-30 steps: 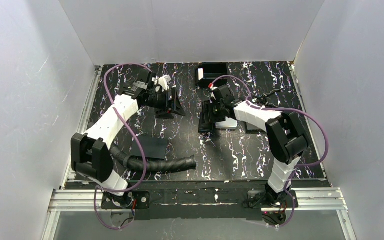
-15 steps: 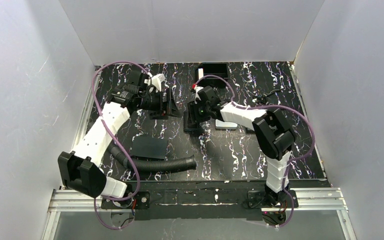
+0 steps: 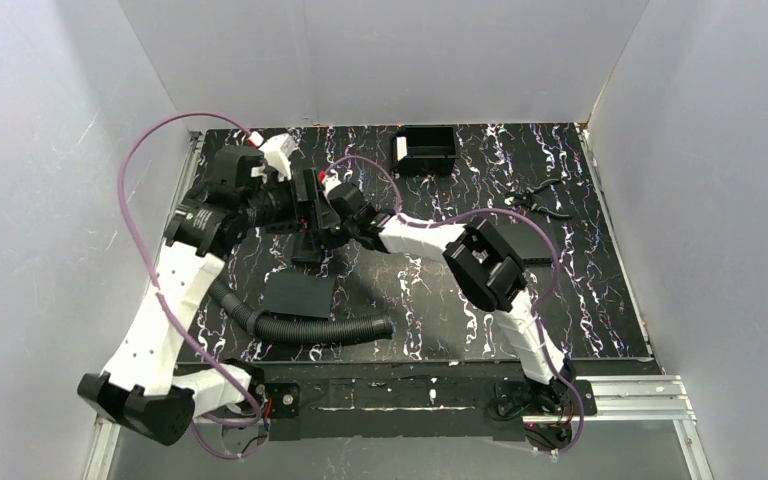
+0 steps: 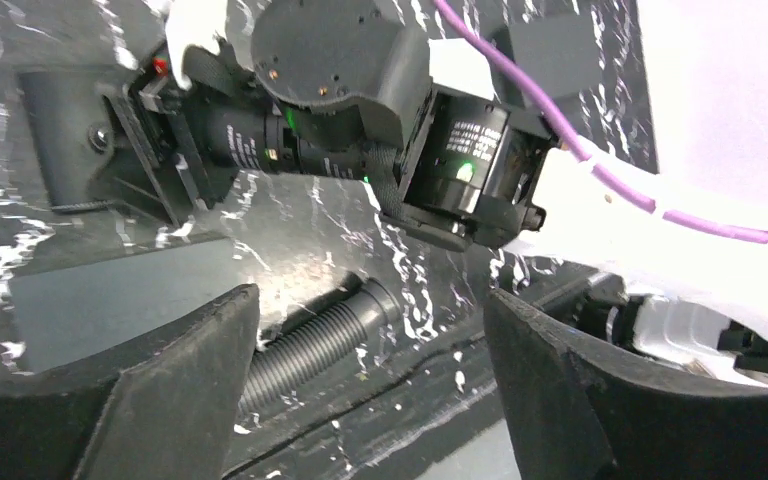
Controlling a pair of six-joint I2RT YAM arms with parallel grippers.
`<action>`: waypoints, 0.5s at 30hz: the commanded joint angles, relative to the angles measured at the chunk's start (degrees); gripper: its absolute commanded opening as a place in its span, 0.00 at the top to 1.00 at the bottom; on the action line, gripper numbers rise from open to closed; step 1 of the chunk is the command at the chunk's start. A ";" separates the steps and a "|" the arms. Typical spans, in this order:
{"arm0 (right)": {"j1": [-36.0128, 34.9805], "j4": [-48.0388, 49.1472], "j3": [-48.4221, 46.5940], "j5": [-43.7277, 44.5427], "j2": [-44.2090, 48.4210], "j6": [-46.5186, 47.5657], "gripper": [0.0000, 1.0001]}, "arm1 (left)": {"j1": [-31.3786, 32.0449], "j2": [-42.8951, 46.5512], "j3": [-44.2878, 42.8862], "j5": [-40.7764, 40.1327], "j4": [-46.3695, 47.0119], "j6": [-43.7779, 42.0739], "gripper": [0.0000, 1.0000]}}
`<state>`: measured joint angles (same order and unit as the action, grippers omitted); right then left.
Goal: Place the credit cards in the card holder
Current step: Move the card holder to the center of the board.
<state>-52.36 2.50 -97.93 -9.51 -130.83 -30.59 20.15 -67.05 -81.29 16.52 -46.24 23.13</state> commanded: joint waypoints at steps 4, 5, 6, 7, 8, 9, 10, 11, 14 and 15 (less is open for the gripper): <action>-0.64 -7.13 -6.83 -0.29 -0.70 0.35 0.28 | -0.01 10.23 -2.98 -13.97 -0.90 -0.40 0.13; -0.23 -8.94 -7.99 -0.19 0.99 1.70 0.27 | -0.02 11.53 -3.10 -15.20 0.12 -0.01 0.12; 0.11 -9.50 -8.09 -0.05 2.46 2.31 0.25 | -0.02 12.34 -3.21 -15.65 0.75 0.32 0.12; 0.50 -10.24 -7.94 0.13 3.92 2.61 0.22 | -0.02 13.22 -3.40 -16.44 1.34 0.62 0.12; 1.31 -10.57 -7.19 0.12 5.96 2.72 0.21 | 0.00 14.15 -3.57 -17.62 1.99 0.94 0.11; 2.27 -10.78 -6.06 -0.07 7.86 2.55 0.19 | 0.01 14.99 -3.87 -18.20 2.64 1.09 0.11; 3.35 -10.93 -4.74 -0.35 9.76 2.16 0.18 | 0.06 15.74 -4.00 -18.68 3.17 1.23 0.11; 4.63 -11.13 -3.05 -0.90 11.62 1.92 0.17 | 0.00 16.63 -4.05 -19.21 3.75 1.40 0.10; 8.88 -12.76 0.72 -2.70 17.75 2.64 0.15 | -0.02 19.13 -3.87 -20.86 5.81 1.57 0.09; 10.28 -13.96 1.68 -2.92 20.00 3.67 0.15 | -0.02 19.79 -3.87 -21.19 6.53 1.57 0.07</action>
<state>-48.12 -8.66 -98.68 -11.05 -121.94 -29.37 20.16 -49.44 -83.85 -0.15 -43.17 24.24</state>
